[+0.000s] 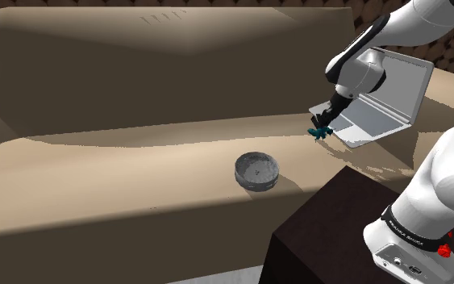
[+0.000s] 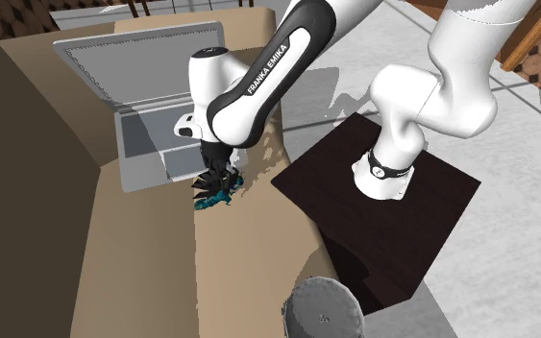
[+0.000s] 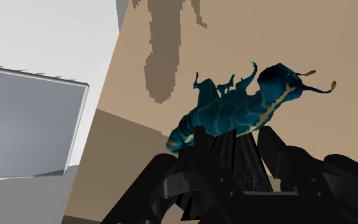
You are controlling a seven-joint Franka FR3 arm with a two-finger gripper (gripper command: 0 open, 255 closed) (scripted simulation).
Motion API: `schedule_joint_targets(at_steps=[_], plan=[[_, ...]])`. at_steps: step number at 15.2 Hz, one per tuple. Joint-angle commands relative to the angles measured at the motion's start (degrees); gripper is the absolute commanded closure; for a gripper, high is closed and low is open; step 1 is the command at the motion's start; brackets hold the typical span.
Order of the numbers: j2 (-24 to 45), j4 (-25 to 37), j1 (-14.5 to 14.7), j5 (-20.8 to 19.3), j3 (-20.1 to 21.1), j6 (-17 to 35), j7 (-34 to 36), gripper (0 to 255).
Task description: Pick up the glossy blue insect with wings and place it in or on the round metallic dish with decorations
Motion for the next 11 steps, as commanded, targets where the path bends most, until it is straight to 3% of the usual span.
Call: schedule_joint_targets(at_steps=[1, 8, 11], plan=[[0.0, 0.0, 0.0, 0.0, 0.0, 0.0, 0.0, 255], [0.0, 0.0, 0.0, 0.0, 0.0, 0.0, 0.0, 255], [-3.0, -0.1, 0.5, -4.9, -1.0, -1.3, 3.8, 255]])
